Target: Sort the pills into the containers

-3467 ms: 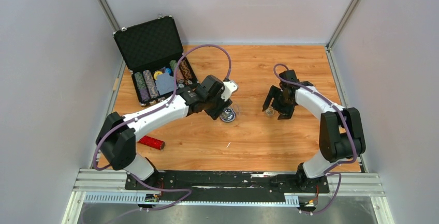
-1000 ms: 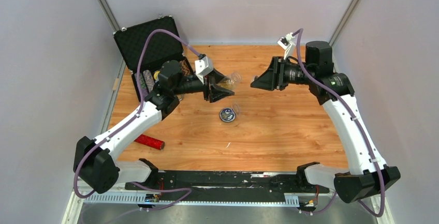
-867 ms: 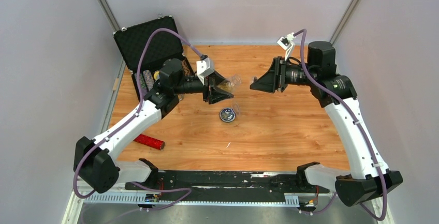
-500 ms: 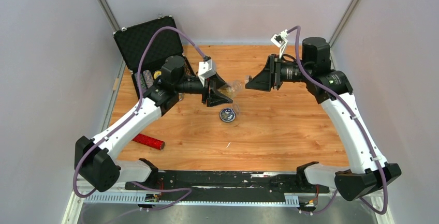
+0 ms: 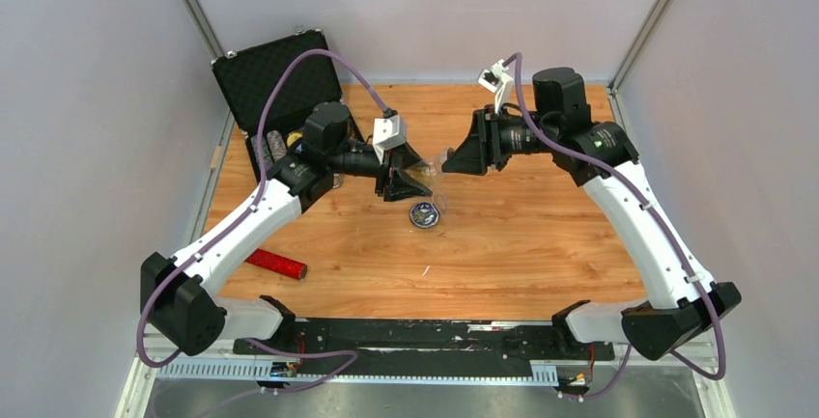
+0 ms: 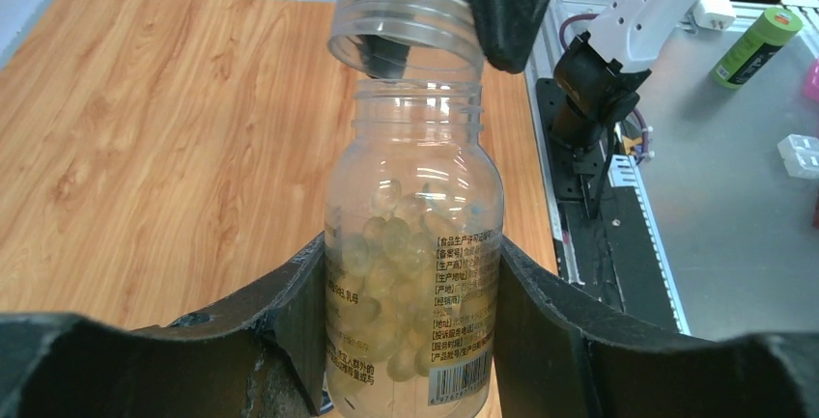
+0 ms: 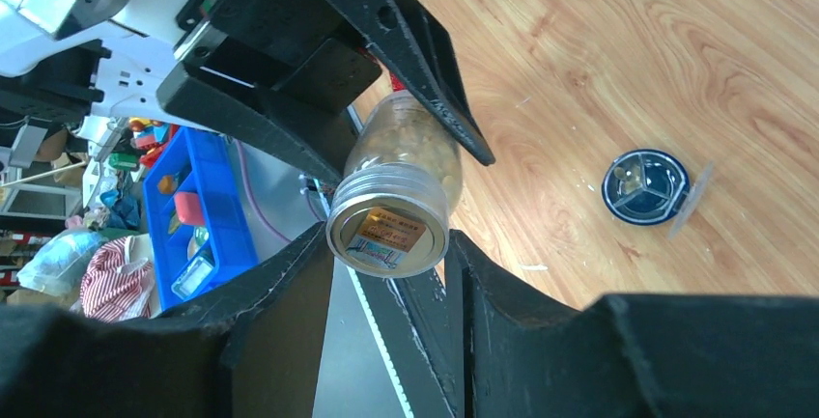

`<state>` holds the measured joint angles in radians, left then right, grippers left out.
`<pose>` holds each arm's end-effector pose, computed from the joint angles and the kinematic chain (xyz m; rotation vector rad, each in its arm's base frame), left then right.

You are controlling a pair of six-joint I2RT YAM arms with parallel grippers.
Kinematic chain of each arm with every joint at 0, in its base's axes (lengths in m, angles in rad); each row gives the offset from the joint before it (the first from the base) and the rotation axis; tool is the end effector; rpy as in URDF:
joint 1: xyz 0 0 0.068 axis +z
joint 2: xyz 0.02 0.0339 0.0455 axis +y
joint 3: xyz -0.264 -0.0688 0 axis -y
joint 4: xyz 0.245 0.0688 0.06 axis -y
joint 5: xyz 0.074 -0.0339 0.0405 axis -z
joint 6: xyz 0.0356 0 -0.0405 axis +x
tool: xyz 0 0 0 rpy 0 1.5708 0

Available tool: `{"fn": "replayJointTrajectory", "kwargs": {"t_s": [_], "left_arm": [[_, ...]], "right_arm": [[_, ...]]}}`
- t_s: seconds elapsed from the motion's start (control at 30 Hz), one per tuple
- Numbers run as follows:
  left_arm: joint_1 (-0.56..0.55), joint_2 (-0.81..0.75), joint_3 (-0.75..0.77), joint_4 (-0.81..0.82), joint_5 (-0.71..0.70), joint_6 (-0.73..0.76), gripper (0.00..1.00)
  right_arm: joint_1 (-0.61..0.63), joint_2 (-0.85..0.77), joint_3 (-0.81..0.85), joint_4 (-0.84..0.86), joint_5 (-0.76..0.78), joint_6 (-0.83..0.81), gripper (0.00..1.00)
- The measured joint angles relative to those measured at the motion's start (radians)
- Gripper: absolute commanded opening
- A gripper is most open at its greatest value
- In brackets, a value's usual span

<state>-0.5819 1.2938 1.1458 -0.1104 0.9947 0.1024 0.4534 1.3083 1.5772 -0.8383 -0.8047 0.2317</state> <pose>0.2253 -0.1839 0.3668 1.2665 1.3923 -1.2333 0.2179 0.1347 0.4382 -0.7327 2.0736 1.2523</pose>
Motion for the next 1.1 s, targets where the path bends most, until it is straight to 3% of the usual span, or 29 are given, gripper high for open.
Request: {"fn": "replayJointTrajectory", "kwargs": {"t_s": [1.1], "left_arm": [[-0.005,0.000,-0.005,-0.102,-0.014,0.150,0.00]], "right_arm": [[0.042,0.094,0.047,-0.153,0.010,-0.089,0.39]]}}
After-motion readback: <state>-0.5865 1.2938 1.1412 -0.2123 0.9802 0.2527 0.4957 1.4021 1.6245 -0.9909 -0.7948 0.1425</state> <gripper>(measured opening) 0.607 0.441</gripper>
